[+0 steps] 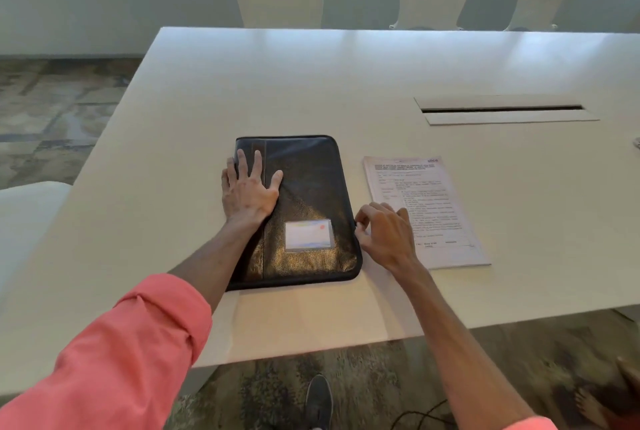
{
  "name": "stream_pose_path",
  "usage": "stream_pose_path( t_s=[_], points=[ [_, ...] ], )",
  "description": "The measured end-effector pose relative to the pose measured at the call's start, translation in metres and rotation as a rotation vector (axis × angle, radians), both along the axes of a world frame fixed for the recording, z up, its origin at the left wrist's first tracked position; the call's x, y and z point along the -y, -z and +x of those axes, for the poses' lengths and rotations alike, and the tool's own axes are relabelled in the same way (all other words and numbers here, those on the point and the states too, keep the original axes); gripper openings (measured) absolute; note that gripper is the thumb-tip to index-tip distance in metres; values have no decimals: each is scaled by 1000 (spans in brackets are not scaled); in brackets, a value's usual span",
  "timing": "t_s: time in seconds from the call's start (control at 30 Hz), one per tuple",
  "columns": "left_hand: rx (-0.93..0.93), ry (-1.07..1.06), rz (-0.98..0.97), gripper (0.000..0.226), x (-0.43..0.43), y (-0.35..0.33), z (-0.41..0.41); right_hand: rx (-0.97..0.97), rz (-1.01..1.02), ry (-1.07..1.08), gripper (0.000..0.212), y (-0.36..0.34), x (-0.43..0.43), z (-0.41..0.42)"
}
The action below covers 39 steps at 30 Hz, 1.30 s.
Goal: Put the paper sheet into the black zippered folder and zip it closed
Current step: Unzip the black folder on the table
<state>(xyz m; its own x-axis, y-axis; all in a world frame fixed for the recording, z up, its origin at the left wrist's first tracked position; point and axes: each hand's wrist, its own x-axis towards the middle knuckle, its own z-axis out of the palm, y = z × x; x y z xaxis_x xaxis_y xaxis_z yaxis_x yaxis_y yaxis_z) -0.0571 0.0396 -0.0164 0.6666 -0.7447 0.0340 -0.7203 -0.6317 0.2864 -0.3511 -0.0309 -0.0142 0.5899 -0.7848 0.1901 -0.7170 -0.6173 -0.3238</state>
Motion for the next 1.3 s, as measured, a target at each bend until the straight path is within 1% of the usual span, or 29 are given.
stream_pose_path(
  t_s=[0.17,0.3,0.37,0.43,0.5,0.53,0.6,0.67,0.77,0.87,1.0,1.17,1.3],
  points=[
    [-12,7,-5,86,-2,3,1,17,22,25,6,-1,-35,-24],
    [-28,29,-38,84,-4,3,2,34,50,56,3,-2,-60,-37],
    [-40,50,-130,77,-7,2,1,65,71,70,4,0,-69,-40],
    [-48,82,-252,63,-10,-2,-1,97,73,85,6,1,-76,-41],
    [-101,125,-332,49,-14,-5,-1,114,59,104,6,1,-80,-40],
    [-147,166,-329,45,-18,-5,0,117,51,110,7,1,-82,-39],
    [-212,273,-260,45,-30,0,5,114,33,111,8,2,-85,-37],
    [-223,345,-214,50,-52,6,12,94,23,105,11,1,-85,-36],
    [-232,394,-182,57,-92,13,13,72,5,117,10,-1,-83,-34],
    [-219,401,-135,63,-109,18,7,52,-16,138,8,-1,-85,-31],
    [-176,363,-119,64,-111,20,2,45,-24,191,6,-3,-101,-32],
    [-187,370,-88,65,-110,22,2,150,34,298,10,2,-143,-29],
    [-233,377,-62,65,-110,20,3,253,113,353,7,4,-177,-7]
  ],
)
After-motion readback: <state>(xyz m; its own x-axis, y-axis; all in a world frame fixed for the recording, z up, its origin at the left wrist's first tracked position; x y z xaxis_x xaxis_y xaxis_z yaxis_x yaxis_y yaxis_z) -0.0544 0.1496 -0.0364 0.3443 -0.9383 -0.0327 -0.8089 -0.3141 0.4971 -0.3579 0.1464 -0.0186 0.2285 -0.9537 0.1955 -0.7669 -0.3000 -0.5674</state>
